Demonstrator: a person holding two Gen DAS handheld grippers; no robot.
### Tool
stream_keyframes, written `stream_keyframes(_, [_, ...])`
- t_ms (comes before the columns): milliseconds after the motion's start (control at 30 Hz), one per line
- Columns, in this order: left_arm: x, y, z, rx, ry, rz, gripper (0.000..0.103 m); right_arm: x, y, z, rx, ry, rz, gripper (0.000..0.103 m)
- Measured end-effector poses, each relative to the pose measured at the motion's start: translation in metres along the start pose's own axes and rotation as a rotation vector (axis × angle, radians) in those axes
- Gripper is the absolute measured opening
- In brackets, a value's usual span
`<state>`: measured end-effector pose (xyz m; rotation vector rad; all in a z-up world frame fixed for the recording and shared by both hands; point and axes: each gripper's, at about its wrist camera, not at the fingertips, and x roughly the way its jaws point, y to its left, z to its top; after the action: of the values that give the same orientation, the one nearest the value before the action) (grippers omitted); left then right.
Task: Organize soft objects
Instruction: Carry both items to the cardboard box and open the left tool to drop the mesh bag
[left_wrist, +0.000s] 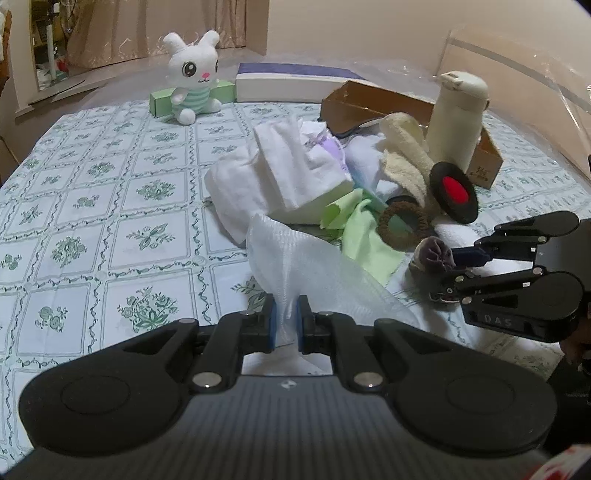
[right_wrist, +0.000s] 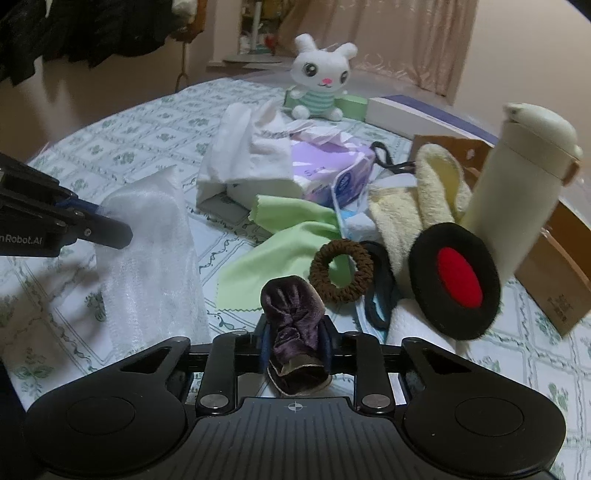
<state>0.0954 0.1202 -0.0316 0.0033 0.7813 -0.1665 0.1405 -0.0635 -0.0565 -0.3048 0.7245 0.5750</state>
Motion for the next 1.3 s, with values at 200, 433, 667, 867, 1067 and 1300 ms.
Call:
stream_keyframes(200, [-0.017, -0.004, 0.013, 0.045, -0.034, -0.028, 0.008, -0.030, -0.008, -0.004, 0.052, -0.014, -0.003, 0.025])
stream_keyframes(433, [-0.033, -0.012, 0.039, 0.143, -0.068, -0.059, 0.008, -0.067, -0.035, -0.009, 0.192, -0.015, 0.014, 0.025])
stream_keyframes(667, [-0.044, -0.018, 0.073, 0.207, -0.114, -0.073, 0.008, -0.101, -0.067, -0.016, 0.242, -0.032, -0.046, 0.025])
stream_keyframes(867, [-0.035, -0.020, 0.110, 0.265, -0.137, -0.065, 0.008, -0.118, -0.108, -0.019, 0.283, -0.039, -0.100, 0.025])
stream_keyframes(1067, [-0.011, -0.025, 0.158, 0.307, -0.159, -0.065, 0.008, -0.121, -0.156, -0.011, 0.313, -0.053, -0.137, 0.025])
stream_keyframes(1300, [0.027, -0.038, 0.221, 0.341, -0.188, -0.082, 0.008, -0.113, -0.215, 0.009, 0.344, -0.082, -0.152, 0.025])
